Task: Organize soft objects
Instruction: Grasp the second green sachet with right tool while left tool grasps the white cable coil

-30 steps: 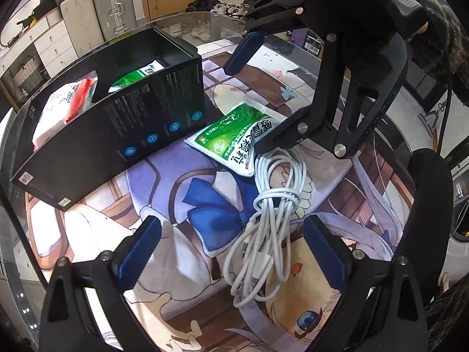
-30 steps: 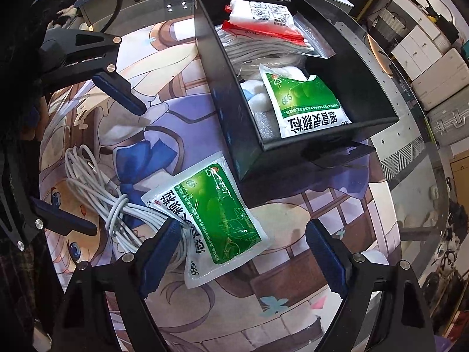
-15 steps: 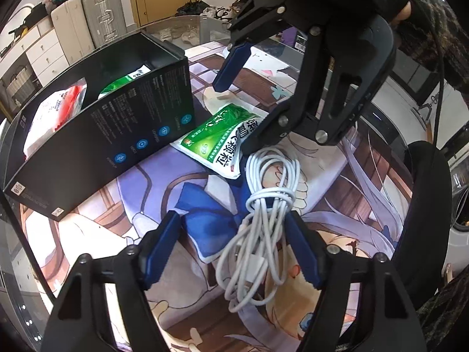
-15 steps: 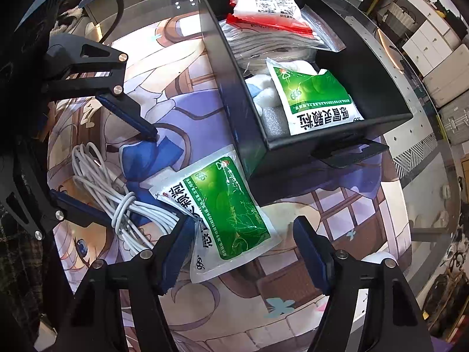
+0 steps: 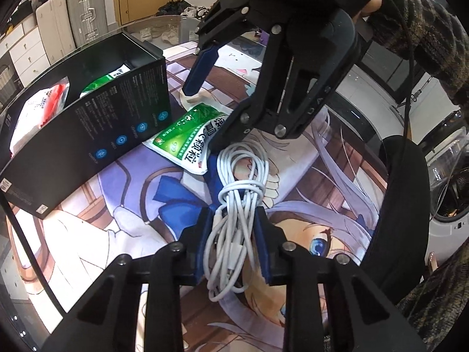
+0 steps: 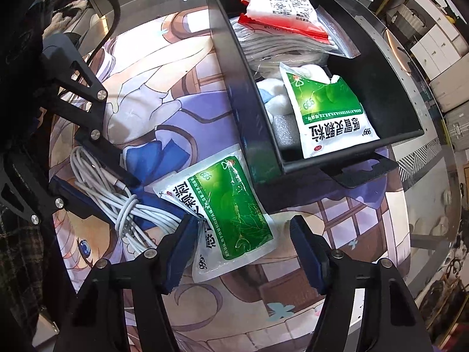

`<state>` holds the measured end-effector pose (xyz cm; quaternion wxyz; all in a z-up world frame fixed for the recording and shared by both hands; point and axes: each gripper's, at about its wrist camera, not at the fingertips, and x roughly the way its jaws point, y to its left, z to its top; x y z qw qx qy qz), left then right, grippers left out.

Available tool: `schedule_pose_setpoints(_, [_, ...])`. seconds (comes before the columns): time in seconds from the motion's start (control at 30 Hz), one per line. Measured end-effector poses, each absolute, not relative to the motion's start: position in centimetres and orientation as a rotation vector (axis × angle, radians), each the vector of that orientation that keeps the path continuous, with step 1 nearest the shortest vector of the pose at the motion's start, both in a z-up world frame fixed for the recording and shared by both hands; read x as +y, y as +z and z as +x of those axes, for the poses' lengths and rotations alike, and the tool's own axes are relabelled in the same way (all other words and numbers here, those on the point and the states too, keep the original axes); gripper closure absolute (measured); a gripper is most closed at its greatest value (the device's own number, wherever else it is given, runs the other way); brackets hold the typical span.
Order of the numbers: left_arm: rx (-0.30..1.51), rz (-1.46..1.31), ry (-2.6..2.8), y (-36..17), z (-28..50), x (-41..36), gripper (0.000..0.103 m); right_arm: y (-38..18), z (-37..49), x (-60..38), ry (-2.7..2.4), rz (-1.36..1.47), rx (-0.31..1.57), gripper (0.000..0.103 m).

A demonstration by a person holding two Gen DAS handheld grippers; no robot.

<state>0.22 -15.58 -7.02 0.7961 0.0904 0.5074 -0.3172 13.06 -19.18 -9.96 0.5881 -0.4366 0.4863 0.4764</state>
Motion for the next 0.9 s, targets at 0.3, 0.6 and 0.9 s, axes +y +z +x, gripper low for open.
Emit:
schedule_pose_setpoints(0.3, [1.103,0.196,-0.693,-7.0,-1.5,-15.0,0.081,-10.2,13.8,-17.7,1.113,-0.994,1.189,0.041])
schedule_pose_setpoints(0.6, [1.119,0.186,-0.664,-7.0,-3.2,-13.4,0.082,-9.7,12.8,-17.4,1.102,-0.988,1.186,0.056])
schedule_pose_setpoints(0.9, [1.140,0.160,-0.579,-6.6,-3.0,-10.8,0.082,-9.3,10.5,-16.6,1.076,-1.020,1.154,0.077])
